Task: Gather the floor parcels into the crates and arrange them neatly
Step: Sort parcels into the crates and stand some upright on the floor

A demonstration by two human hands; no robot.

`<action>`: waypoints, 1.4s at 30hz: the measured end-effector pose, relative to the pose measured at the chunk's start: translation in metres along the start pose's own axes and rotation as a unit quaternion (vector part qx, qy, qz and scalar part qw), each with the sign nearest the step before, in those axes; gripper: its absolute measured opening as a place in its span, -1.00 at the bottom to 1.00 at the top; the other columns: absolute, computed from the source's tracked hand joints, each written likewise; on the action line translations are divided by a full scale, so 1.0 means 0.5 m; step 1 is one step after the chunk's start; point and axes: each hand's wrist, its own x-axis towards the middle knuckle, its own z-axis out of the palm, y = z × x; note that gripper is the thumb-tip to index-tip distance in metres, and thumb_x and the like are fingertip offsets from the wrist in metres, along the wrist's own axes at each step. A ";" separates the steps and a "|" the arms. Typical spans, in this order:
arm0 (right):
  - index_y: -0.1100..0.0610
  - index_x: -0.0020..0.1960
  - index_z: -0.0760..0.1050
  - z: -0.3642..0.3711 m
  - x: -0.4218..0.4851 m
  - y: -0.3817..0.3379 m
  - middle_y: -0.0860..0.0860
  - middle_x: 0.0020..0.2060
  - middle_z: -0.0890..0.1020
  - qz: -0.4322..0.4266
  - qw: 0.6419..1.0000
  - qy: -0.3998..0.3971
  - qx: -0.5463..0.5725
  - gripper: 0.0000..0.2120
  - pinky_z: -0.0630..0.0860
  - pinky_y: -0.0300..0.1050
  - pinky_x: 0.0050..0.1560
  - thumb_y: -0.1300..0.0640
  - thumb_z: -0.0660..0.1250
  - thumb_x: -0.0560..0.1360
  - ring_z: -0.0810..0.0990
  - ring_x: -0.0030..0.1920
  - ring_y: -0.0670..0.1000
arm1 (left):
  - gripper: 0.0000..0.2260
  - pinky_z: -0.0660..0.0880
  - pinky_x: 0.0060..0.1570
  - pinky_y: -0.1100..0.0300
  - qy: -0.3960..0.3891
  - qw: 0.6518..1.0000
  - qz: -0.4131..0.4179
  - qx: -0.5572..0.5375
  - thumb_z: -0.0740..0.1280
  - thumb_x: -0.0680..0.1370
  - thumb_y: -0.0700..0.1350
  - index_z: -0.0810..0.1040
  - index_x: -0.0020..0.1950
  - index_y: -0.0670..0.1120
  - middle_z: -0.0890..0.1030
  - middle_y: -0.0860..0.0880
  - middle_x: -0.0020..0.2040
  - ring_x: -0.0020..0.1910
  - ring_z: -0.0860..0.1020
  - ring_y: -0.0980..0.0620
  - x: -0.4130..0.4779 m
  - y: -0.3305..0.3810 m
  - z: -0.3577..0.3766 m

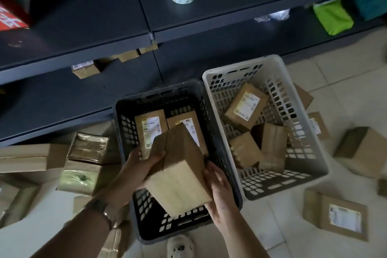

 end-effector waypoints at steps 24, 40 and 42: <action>-0.04 0.46 0.33 0.216 0.045 0.015 0.01 0.43 0.34 -0.201 0.801 -0.084 -0.558 -0.61 0.23 0.05 0.50 0.06 0.22 0.64 0.29 0.46 0.02 | -0.71 0.41 -0.18 0.12 0.134 0.986 -0.013 -0.093 0.26 0.52 -0.32 0.62 -0.30 -0.03 0.61 -0.04 -0.28 -0.24 0.53 -0.06 -0.004 -0.197 -0.160; 0.13 0.48 0.32 0.589 0.172 0.503 0.14 0.37 0.47 -0.088 0.903 0.035 -0.418 -0.52 0.39 -0.08 0.25 0.05 0.29 0.60 0.47 0.34 0.15 | -0.56 0.38 0.11 0.09 0.101 0.989 -0.079 -0.070 0.21 0.59 -0.25 0.33 0.47 -0.08 0.48 -0.24 0.32 0.20 0.49 -0.14 0.206 -0.397 -0.602; 0.01 0.42 0.39 0.608 0.211 0.541 0.03 0.33 0.52 -0.066 0.938 0.080 -0.331 -0.52 0.39 -0.01 0.33 -0.12 0.28 0.55 0.50 0.30 0.10 | -0.59 0.34 0.02 0.23 0.025 0.996 -0.051 -0.076 0.19 0.62 -0.23 0.32 0.48 -0.06 0.53 -0.18 0.22 0.04 0.48 0.00 0.225 -0.412 -0.611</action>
